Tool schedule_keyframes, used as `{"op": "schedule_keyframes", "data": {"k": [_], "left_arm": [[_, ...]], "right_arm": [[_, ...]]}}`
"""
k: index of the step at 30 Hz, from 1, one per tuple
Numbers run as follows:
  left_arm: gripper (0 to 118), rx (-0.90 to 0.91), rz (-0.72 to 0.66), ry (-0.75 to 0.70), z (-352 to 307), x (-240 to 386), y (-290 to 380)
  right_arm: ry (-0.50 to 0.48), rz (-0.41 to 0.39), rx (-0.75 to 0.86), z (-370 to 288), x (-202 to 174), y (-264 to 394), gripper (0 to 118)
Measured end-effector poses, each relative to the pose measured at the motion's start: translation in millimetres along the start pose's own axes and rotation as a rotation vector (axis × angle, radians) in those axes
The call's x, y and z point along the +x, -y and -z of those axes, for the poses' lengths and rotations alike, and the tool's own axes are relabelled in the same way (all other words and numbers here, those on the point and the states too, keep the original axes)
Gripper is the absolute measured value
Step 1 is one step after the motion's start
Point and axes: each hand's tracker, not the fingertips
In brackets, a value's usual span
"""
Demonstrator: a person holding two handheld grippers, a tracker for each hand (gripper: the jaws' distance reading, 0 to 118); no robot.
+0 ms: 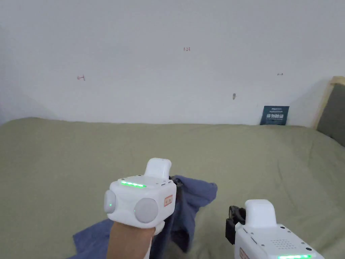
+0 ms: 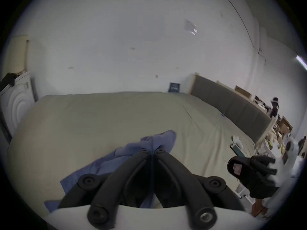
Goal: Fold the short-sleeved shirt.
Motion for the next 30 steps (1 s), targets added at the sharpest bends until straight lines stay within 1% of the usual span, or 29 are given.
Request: {"op": "schedule_keyframes", "data": {"k": [3, 7, 9, 10, 11, 13, 14, 15, 16, 18, 20, 21, 22, 23, 24, 25, 26, 28, 29, 30], "left_arm": [[0, -0.128, 0.014, 0.014, 53.4, 34.9, 27.2], [0, -0.317, -0.011, 0.003, 114.0, 56.2, 76.2], [0, -0.316, 0.008, 0.002, 122.1, 64.4, 87.2], [6, -0.305, 0.015, 0.001, 119.7, 65.6, 89.2], [27, -0.271, 0.039, -0.011, 116.3, 67.1, 89.7], [117, -0.2, 0.086, 0.005, 102.2, 67.0, 84.8], [118, -0.165, 0.105, 0.019, 89.1, 63.9, 80.1], [118, -0.12, 0.124, 0.014, 73.8, 64.2, 77.5], [118, -0.013, 0.137, -0.01, 53.8, 64.3, 77.3], [118, 0.037, 0.17, -0.032, 15.6, 62.2, 71.0], [118, 0.131, 0.167, -0.064, -28.9, 54.1, 73.2], [117, 0.146, 0.169, -0.088, -48.6, 48.2, 76.5], [111, 0.161, 0.16, -0.122, -68.9, 36.2, 74.1], [96, 0.166, 0.152, -0.153, -86.3, 26.2, 79.4], [69, 0.167, 0.144, -0.176, -102.9, 15.4, 85.9], [17, 0.164, 0.129, -0.204, -115.6, 4.5, 93.1], [0, 0.147, 0.118, -0.236, -129.4, -11.4, 97.8], [0, 0.11, 0.099, -0.3, -145.3, -34.8, 114.7], [0, 0.081, 0.069, -0.311, -150.5, -47.6, 123.4], [0, 0.053, 0.027, -0.291, -156.4, -62.6, 127.5]], "right_arm": [[0.043, 0.02, -0.023, 1.0, 29.9, 8.8, 1], [0.088, 0.042, -0.052, 3.9, 60.1, 24.7, 1], [0.104, 0.048, -0.067, 6.3, 70.0, 30.8, 1], [0.106, 0.051, -0.073, 8.1, 73.1, 31.9, 1], [0.103, 0.053, -0.078, 9.7, 75.5, 32.6, 1], [0.101, 0.05, -0.08, 10.9, 74.2, 34.1, 1], [0.095, 0.046, -0.078, 10.7, 72.8, 33.5, 1], [0.085, 0.043, -0.073, 10.4, 70.8, 32.9, 1], [0.074, 0.039, -0.067, 8.6, 66.6, 32.0, 1], [0.061, 0.031, -0.054, 5.7, 58.1, 31.1, 1], [0.043, 0.03, -0.051, 2.8, 48.7, 31.1, 1], [0.038, 0.029, -0.05, 1.3, 43.4, 31.6, 1], [0.027, 0.028, -0.046, -0.6, 38.2, 32.4, 1], [0.019, 0.028, -0.042, -2.4, 32.8, 33.2, 1], [0.01, 0.025, -0.039, -4.6, 26.9, 34.6, 1], [0.001, 0.025, -0.034, -6.4, 21.1, 35.9, 1], [-0.006, 0.025, -0.031, -7.9, 14.3, 37.0, 1], [-0.027, 0.025, -0.027, -10.5, 1.1, 39.1, 1], [-0.037, 0.021, -0.027, -11.2, -6.0, 40.1, 1], [-0.046, 0.015, -0.024, -11.8, -13.2, 41.6, 1]]}}
